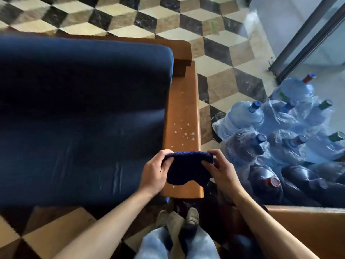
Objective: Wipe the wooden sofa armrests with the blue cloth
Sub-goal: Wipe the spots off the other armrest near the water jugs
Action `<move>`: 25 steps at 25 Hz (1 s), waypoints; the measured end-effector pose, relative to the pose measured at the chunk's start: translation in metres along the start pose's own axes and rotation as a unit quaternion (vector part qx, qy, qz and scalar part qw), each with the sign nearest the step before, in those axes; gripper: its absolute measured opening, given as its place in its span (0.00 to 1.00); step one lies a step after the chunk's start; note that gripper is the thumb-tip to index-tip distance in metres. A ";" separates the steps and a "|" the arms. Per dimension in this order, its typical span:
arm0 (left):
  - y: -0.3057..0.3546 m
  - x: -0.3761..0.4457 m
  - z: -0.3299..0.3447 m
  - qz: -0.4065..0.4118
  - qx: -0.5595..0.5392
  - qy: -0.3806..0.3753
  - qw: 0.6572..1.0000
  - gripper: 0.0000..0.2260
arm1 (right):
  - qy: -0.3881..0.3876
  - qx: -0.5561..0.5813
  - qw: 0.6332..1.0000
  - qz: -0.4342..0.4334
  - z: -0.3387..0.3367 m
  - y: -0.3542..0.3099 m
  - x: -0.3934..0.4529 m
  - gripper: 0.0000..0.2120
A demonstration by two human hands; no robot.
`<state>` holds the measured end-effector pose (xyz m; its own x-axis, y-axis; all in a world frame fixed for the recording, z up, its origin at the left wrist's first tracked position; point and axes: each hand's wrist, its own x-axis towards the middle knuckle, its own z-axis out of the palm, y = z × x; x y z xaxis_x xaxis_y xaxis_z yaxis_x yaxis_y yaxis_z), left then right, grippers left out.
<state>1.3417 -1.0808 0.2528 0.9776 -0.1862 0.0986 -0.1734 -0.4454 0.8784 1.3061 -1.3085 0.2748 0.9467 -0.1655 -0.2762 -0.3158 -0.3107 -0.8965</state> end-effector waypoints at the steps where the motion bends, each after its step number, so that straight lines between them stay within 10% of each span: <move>1: -0.001 -0.001 0.002 -0.013 0.002 0.003 1.000 0.05 | -0.003 0.005 1.000 0.003 0.001 0.003 0.000 0.14; 13: -0.078 -0.069 0.056 -0.165 0.040 -0.024 0.985 0.05 | -0.099 0.092 0.979 0.152 0.033 0.101 -0.018 0.08; 25: -0.136 -0.046 0.099 -0.078 0.345 -0.026 0.935 0.13 | 0.007 -0.290 0.955 0.066 0.085 0.154 0.031 0.09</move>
<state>1.3084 -1.0981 0.0823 0.9934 -0.1057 -0.0449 -0.0819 -0.9261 0.3683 1.2927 -1.2817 0.0988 0.8963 -0.2509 -0.3657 -0.4185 -0.7516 -0.5098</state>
